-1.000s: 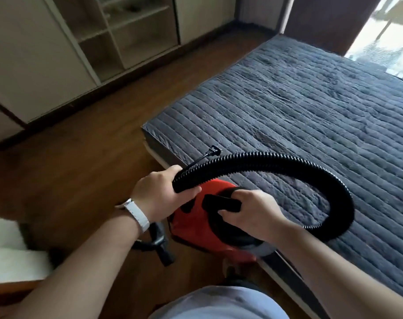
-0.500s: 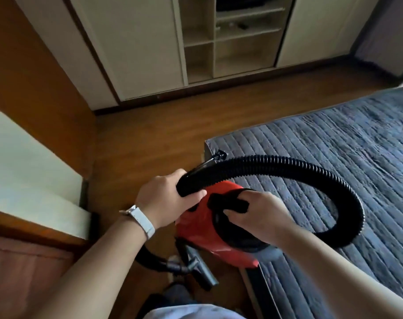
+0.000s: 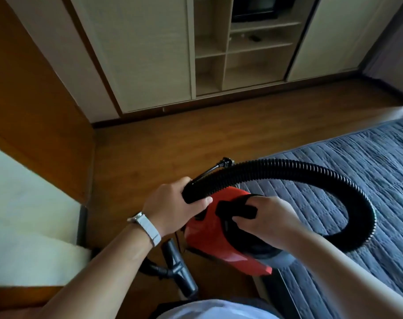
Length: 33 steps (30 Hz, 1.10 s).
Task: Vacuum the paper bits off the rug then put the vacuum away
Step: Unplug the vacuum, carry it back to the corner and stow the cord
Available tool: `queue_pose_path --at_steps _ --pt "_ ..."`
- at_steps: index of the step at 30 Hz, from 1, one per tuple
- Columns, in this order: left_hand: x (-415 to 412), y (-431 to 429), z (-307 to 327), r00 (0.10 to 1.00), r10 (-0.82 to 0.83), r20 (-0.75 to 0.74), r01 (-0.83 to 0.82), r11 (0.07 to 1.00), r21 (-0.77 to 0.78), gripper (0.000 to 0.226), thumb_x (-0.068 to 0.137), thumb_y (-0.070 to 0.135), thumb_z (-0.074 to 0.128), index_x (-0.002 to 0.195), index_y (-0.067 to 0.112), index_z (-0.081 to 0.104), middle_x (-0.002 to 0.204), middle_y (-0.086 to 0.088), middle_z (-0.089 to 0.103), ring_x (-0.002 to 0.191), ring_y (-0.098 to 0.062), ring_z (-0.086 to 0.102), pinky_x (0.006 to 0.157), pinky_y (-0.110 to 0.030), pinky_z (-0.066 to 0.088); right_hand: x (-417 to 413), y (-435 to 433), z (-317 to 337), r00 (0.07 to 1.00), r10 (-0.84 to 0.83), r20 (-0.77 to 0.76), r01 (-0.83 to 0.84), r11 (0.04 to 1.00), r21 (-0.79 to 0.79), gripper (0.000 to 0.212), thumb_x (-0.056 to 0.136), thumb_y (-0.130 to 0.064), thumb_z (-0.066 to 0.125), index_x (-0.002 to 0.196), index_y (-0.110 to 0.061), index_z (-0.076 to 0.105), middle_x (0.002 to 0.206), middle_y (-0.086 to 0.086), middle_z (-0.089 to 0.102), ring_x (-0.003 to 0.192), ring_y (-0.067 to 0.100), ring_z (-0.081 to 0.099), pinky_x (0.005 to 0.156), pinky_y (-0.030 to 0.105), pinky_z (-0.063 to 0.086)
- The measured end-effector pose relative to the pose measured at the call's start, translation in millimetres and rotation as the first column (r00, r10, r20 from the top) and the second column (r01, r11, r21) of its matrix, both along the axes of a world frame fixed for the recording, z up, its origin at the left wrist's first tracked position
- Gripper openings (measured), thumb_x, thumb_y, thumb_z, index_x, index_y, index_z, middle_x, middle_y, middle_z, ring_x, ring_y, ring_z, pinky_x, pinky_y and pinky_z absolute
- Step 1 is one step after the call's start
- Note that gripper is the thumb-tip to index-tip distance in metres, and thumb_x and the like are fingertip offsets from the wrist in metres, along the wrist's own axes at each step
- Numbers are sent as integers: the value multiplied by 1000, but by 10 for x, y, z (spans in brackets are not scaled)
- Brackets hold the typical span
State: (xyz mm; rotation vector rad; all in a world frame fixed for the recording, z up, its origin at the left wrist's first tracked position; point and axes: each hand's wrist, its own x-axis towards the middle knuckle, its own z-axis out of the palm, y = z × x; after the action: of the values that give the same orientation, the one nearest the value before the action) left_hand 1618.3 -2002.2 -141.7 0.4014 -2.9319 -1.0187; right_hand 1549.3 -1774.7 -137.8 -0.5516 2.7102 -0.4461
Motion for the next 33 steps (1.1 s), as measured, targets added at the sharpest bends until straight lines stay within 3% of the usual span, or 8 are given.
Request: queue_pose_path --at_steps 5,13,16,19,23,27,31,33 --pt "-548 -531 72 999 -41 -35 41 999 12 41 76 66 65 73 28 52 53 7 52 47 -8 53 41 -22 34 -466 -495 142 998 -56 24 57 996 -64 30 76 -59 69 101 -42 70 86 -11 70 82 10 67 74 27 54" --pt "-1604 -1264 96 998 -1 -62 0 1000 -18 39 76 63 69 79 26 57 60 2 58 52 -10 56 45 -28 42 -1516 -1219 72 999 -18 40 22 994 -103 32 77 -60 69 98 -36 72 79 -13 69 74 6 65 70 29 56" --pt "-1982 -1451 64 998 15 -59 -13 999 38 37 79 57 71 80 23 57 60 3 55 52 -7 54 43 -17 35 -1949 -1460 31 999 38 34 -34 995 -89 29 80 -59 68 100 -38 72 77 -16 66 74 5 64 67 25 54" --pt "-2536 -1729 46 996 73 -51 -69 996 64 32 81 51 73 82 23 57 60 6 52 51 -3 52 45 -15 34 -2595 -1829 -44 990 134 51 -130 988 -84 28 83 -58 65 103 -40 70 72 -21 58 72 2 60 63 19 51" --pt "-3234 -1962 118 994 106 -24 -99 975 196 27 85 32 76 87 11 59 66 4 52 54 2 52 49 -12 38 -3368 -2154 -30 978 198 67 -192 978 -77 27 85 -59 61 104 -40 67 82 -16 64 75 4 62 67 23 53" --pt "-3898 -2180 151 990 125 -66 -115 984 140 33 81 41 77 85 14 59 66 1 56 59 -8 56 49 -17 40 -4105 -2386 60 979 200 38 -196 977 -81 31 83 -59 63 103 -35 69 86 -12 67 77 7 63 67 24 52" --pt "-4473 -2370 165 987 133 -91 -111 970 217 36 81 38 77 91 8 61 76 -9 62 66 -12 59 56 -18 43 -4664 -2601 151 981 197 -1 -196 979 -48 32 82 -60 62 103 -36 69 84 -13 66 77 8 61 65 23 49" --pt "-4741 -2477 186 988 120 -97 -96 971 220 34 82 36 77 90 7 60 72 -6 60 66 -11 58 56 -16 42 -4918 -2699 176 986 168 -9 -168 986 -20 33 83 -62 61 102 -36 69 81 -14 64 74 6 60 63 21 48"
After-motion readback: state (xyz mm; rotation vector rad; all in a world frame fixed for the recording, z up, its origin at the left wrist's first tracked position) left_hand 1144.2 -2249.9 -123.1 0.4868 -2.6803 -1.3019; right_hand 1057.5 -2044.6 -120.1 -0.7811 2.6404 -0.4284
